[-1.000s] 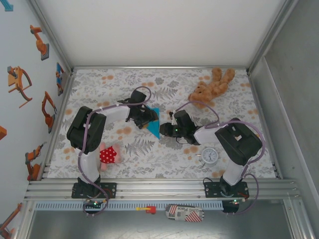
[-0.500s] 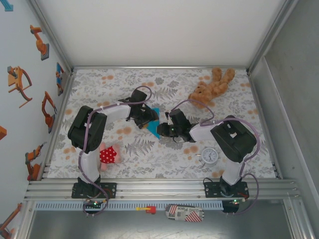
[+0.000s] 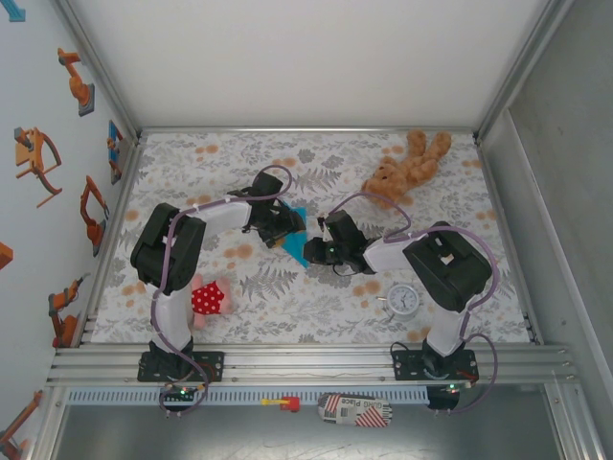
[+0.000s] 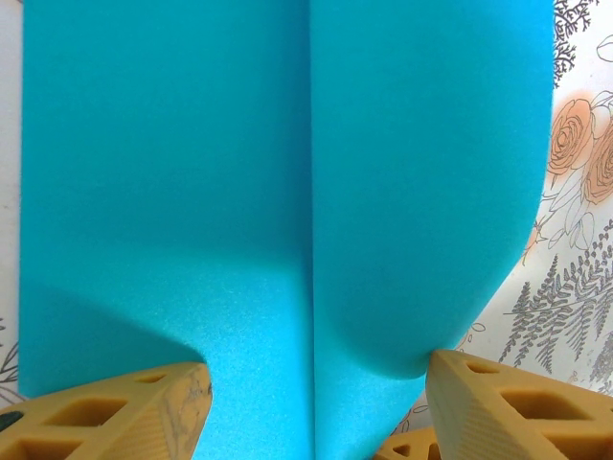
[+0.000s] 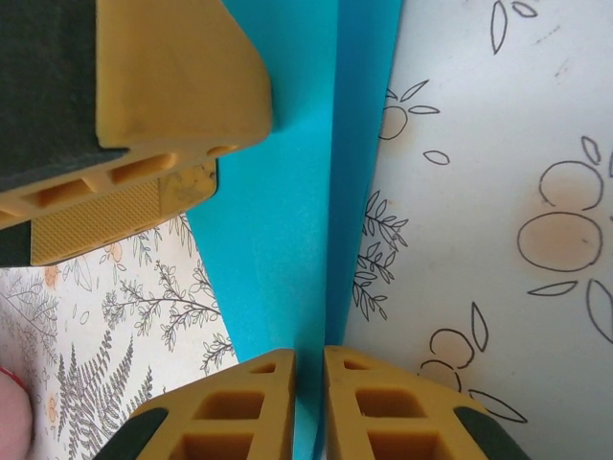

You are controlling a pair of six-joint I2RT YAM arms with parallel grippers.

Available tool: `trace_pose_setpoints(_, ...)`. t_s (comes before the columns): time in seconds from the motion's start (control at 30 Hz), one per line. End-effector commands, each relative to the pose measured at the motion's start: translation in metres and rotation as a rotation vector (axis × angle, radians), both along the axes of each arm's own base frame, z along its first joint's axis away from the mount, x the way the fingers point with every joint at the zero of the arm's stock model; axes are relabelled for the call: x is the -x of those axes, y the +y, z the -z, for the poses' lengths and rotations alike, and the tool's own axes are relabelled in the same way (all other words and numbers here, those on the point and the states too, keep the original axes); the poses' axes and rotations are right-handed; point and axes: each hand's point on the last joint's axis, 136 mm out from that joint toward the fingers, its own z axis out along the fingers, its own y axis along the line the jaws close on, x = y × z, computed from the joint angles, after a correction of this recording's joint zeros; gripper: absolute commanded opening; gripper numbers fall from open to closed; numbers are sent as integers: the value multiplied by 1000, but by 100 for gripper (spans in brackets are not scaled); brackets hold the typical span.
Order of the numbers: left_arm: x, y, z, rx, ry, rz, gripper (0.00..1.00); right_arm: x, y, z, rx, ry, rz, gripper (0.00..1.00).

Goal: Fold a paper plane with a square sheet of paper (pick it up from the middle)
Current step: Fourth fold the wing at the center of the table.

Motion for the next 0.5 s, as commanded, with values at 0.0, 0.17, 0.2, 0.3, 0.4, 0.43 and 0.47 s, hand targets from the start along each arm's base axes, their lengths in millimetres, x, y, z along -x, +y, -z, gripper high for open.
trace_pose_setpoints(0.0,105,88,107,-420,394,25,65,2,-3,16,54,22,1,14)
trace_pose_setpoints(0.17,93,77,93,-384,356,41,65,4,-3,20,58,38,-5,14)
trace_pose_setpoints(0.2,88,74,88,-372,342,46,65,5,-3,21,61,40,-6,14)
trace_pose_setpoints(0.3,73,60,69,-322,292,61,65,6,-5,25,71,50,-6,14)
trace_pose_setpoints(0.4,57,47,47,-273,233,72,66,7,-6,27,77,57,-4,14)
trace_pose_setpoints(0.43,53,43,40,-260,218,77,67,7,-7,28,83,61,-3,14)
trace_pose_setpoints(0.47,50,40,34,-248,203,81,67,7,-7,29,85,64,-2,14)
